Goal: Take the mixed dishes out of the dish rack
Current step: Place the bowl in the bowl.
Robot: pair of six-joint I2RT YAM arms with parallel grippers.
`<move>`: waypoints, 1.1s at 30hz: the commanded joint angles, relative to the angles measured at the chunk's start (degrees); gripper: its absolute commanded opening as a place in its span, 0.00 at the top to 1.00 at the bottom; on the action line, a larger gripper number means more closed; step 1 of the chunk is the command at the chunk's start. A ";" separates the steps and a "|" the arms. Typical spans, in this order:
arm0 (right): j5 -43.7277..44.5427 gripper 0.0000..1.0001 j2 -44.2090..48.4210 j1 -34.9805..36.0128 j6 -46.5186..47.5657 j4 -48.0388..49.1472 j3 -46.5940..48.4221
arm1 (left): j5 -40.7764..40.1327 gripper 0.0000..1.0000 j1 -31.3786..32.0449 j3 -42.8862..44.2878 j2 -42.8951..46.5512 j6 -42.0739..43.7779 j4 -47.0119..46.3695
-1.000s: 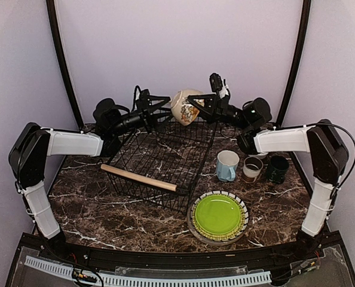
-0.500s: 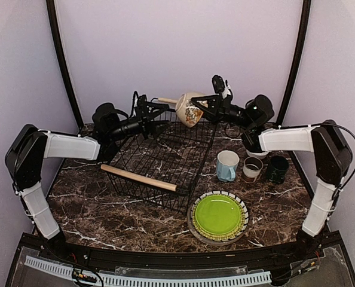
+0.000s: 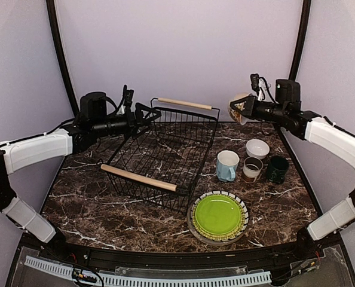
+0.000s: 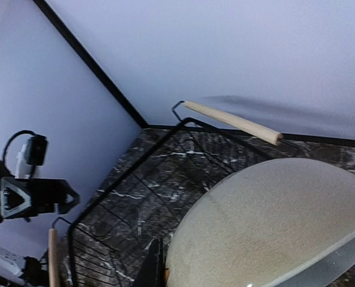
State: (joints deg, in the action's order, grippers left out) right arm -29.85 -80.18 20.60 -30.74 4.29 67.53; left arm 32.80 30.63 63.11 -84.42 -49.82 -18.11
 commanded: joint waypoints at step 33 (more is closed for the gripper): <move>43.47 0.94 -43.58 -6.01 31.45 -56.78 39.56 | -10.80 0.07 -0.31 5.50 9.45 15.38 26.20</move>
State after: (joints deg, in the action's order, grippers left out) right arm 10.85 -123.15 14.87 0.93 -51.27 104.07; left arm 22.81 30.63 67.59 -76.27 -35.27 6.46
